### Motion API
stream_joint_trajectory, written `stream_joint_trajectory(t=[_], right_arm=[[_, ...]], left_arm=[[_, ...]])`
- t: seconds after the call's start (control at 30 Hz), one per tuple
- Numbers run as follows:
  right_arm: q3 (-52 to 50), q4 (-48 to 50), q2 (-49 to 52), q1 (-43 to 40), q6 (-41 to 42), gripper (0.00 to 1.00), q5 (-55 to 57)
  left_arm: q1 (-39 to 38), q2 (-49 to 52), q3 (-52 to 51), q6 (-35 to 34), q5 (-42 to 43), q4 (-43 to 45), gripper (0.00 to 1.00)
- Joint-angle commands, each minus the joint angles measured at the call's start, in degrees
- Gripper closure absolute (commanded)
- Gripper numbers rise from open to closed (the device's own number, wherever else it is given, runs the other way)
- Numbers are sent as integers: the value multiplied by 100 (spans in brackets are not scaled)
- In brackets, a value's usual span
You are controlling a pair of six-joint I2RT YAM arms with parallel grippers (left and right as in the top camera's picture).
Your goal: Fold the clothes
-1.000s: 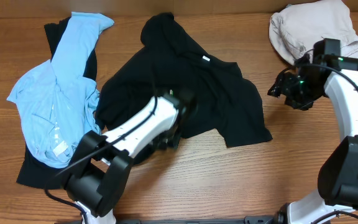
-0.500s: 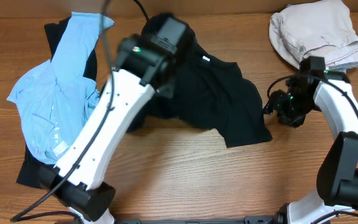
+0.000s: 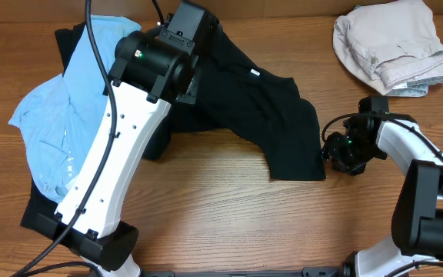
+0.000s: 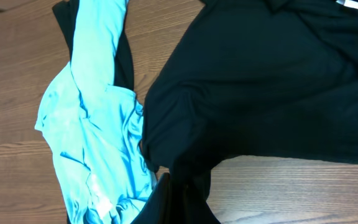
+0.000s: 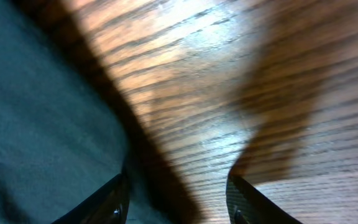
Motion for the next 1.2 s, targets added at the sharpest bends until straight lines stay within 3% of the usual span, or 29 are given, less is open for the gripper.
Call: stream_joint_trajectory(t=[0.0,0.2,0.27,0.4,0.63,0.8,1.17], right_arm=[[-214,96,-114,164,22,47,-334],[-240,15,-114,573,2,47,-509],[-267,-17,-114,774,7,58,-509],[-348,-70,-114,1038,188,96,-326],[-17,-540,-422,728,-101,96,-501],[1443,-1543,-1224,186,-450,96,-549],[6398,-3816,-1797,-437,-498,96,127]], left_arm=[[33,-98,155,90,-179,-4,96],[33,-98,155,90,-210,-9,96],[33,-98,155,90,-223,-11,96],[39,-98,155,90,-243,-11,96],[127,-122,225,205,-562,-9,96],[140,-133,916,330,-673,-15,96],[295,-538,3167,557,-1180,-87,96]])
